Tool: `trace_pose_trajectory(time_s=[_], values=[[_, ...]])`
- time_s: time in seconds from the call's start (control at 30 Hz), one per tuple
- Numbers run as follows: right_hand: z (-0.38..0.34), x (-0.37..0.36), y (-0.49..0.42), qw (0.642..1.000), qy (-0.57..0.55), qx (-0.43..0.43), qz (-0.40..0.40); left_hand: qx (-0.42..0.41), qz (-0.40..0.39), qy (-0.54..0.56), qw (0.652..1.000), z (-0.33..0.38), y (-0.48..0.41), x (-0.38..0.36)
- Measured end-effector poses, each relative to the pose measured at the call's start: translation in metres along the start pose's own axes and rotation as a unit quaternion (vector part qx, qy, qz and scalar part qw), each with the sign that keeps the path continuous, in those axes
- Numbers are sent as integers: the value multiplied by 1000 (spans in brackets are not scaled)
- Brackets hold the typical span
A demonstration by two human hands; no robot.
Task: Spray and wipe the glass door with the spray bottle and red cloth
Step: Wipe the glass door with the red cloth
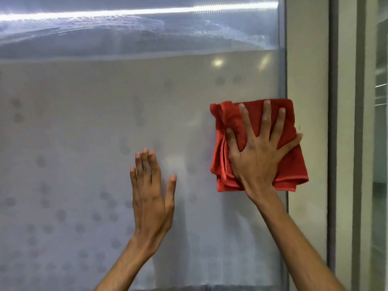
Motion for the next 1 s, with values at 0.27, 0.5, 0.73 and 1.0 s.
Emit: trace_pose_trajectory(time_s=[0.27, 0.5, 0.73, 1.0], values=[[-28, 24, -110, 999, -22, 8, 25, -41, 12, 5, 999, 13, -29, 9], [-40, 36, -152, 999, -9, 40, 25, -48, 31, -9, 998, 29, -77, 21], [-6, 45, -154, 998, -1, -22, 57, -60, 21, -17, 998, 47, -67, 10], [36, 38, -112, 999, 21, 0, 35, -90, 2, -3, 996, 107, -51, -24]])
Point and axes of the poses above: each hand's wrist, its own y-axis away from the middle knuckle, its own x-axis out of the back of the hand, z = x × y, the point moved 10 cm from there along -y, towards the middle knuckle, and after that the axes turned 6 degrees about -z, right-handed, at the moved point
